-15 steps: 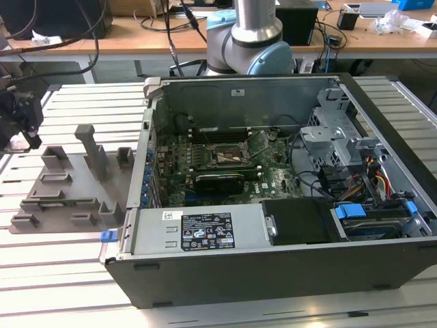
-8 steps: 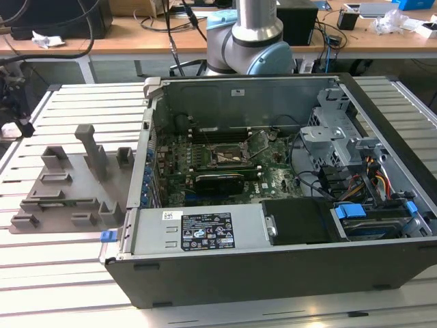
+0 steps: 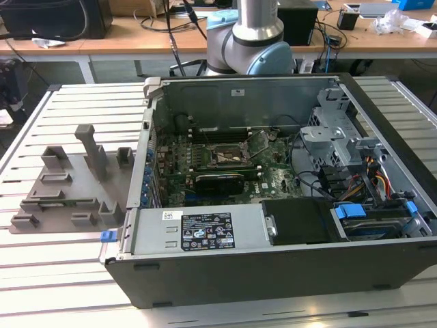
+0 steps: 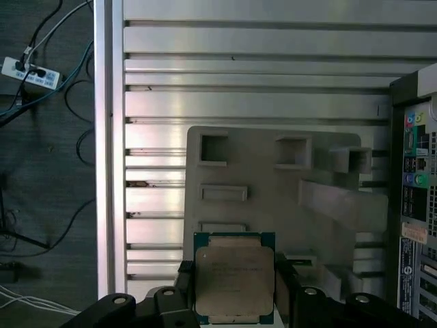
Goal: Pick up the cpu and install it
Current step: 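Pick up the cpu and move it towards the insertion slot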
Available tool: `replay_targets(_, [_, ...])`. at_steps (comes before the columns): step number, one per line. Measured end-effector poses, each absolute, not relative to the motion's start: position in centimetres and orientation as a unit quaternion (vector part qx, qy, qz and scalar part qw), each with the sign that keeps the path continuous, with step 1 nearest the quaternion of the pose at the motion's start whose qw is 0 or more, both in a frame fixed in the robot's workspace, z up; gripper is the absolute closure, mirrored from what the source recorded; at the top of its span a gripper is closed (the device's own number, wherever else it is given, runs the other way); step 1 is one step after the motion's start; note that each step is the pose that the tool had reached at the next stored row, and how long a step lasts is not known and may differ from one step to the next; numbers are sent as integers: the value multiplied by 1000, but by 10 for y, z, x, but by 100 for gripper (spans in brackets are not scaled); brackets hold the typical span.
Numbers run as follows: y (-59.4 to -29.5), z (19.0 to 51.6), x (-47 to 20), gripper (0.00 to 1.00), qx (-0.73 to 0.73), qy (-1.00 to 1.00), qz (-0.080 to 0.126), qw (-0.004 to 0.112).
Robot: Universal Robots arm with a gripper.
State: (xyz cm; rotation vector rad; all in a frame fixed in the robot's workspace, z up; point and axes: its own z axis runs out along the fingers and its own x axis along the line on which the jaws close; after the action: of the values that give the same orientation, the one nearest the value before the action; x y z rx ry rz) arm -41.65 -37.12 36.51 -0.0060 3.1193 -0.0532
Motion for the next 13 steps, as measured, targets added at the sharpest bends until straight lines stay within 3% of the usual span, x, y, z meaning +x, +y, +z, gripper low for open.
replay_targets(13, [-371,393,-417,45,-2,1000,-17,11])
